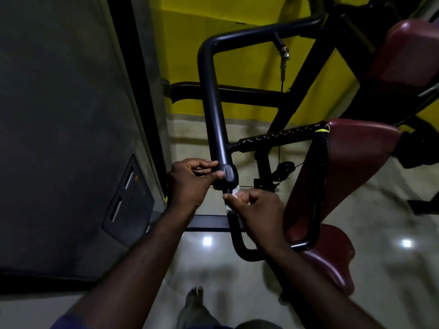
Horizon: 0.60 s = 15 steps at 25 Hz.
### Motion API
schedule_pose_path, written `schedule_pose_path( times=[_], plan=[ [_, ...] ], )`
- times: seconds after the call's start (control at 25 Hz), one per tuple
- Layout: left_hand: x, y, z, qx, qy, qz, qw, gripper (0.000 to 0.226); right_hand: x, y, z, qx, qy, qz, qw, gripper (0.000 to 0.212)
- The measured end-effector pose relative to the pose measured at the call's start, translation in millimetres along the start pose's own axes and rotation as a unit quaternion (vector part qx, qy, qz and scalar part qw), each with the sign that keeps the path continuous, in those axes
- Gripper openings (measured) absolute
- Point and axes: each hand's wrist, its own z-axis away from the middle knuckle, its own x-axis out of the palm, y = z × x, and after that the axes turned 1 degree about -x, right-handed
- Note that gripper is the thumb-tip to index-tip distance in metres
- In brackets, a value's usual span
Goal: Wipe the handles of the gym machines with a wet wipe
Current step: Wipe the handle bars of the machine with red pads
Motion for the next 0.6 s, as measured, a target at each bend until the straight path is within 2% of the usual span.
schedule_pose_path(
  times=[0.08, 0.16, 0.24, 0.36, 0.48, 0.6],
  plan=[
    [1, 4, -1, -0.002, -0.001, -0.008, 1.0, 0.027, 9, 1, -16, 0.118, -0.02, -0.121, 0.985, 0.042],
    [1, 5, -1, -0.002, -0.003, -0.009, 1.0, 0.028, 5, 16, -9, 0.148, -0.043, -0.125, 0.98, 0.062],
    [0, 5, 0, 0.0, -0.001, -0.007, 1.0, 0.028, 5, 23, -1, 0.144, -0.103, -0.088, 0.98, 0.074],
    [0, 6, -1, 0.001, -0.005, -0.006, 1.0, 0.026, 16, 6, -15, 0.135, -0.183, -0.029, 0.973, 0.061],
    [-2, 6, -2, 0.002, -0.018, -0.013, 1.0, 0.026, 29, -8, -3, 0.188, -0.178, -0.135, 0.957, 0.033],
    [-2, 5, -1, 0.002, -0.009, -0.01, 1.0, 0.025, 27, -15, -8, 0.24, -0.174, -0.205, 0.933, 0.03]
  ],
)
